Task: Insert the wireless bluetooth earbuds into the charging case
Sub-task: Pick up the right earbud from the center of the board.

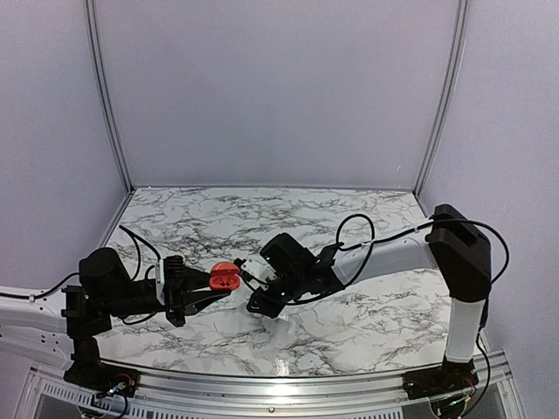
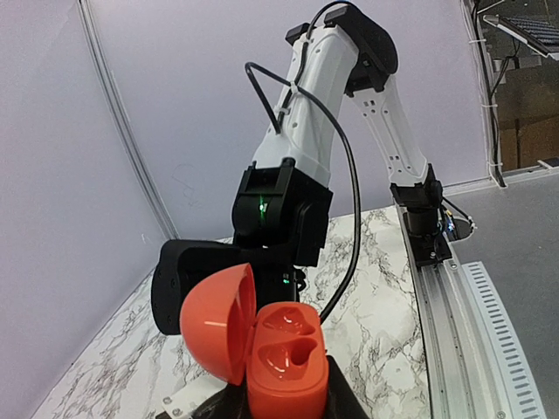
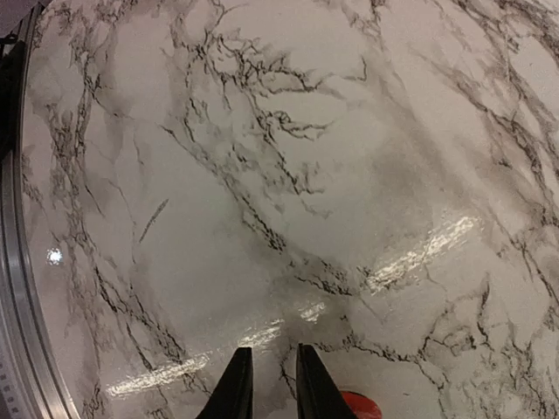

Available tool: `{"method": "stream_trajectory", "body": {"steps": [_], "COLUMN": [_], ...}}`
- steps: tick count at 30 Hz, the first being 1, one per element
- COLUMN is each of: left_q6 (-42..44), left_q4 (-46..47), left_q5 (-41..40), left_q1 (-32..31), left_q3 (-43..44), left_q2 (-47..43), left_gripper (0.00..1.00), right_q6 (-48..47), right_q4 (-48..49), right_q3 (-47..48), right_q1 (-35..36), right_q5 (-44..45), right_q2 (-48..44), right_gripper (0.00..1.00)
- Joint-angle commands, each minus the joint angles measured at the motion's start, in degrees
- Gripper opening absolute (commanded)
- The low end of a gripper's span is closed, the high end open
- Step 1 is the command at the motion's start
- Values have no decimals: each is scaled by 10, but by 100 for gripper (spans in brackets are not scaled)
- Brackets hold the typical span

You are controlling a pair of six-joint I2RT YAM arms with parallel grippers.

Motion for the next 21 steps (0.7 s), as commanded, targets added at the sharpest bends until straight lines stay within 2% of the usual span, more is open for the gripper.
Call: {"method": "stream_trajectory", "body": {"steps": [1,9,21], "left_q6": [-10,-7,-6], "left_q4": [13,13,13], "left_q5": [-6,-9,-6], "left_q1": [0,0,0], "left_q3": [-8,-11,-9], "left_q2": [-10,-11,-3], "left_gripper": [0,0,0], "right_q6": [7,2,10], "right_q4": [-14,-49,-79], "right_q3": [27,29,-58], "right_q1": [-1,5,7], "right_q5": [10,29,55], "right_q2": [32,46,-17], "right_gripper": [19,19,18]}}
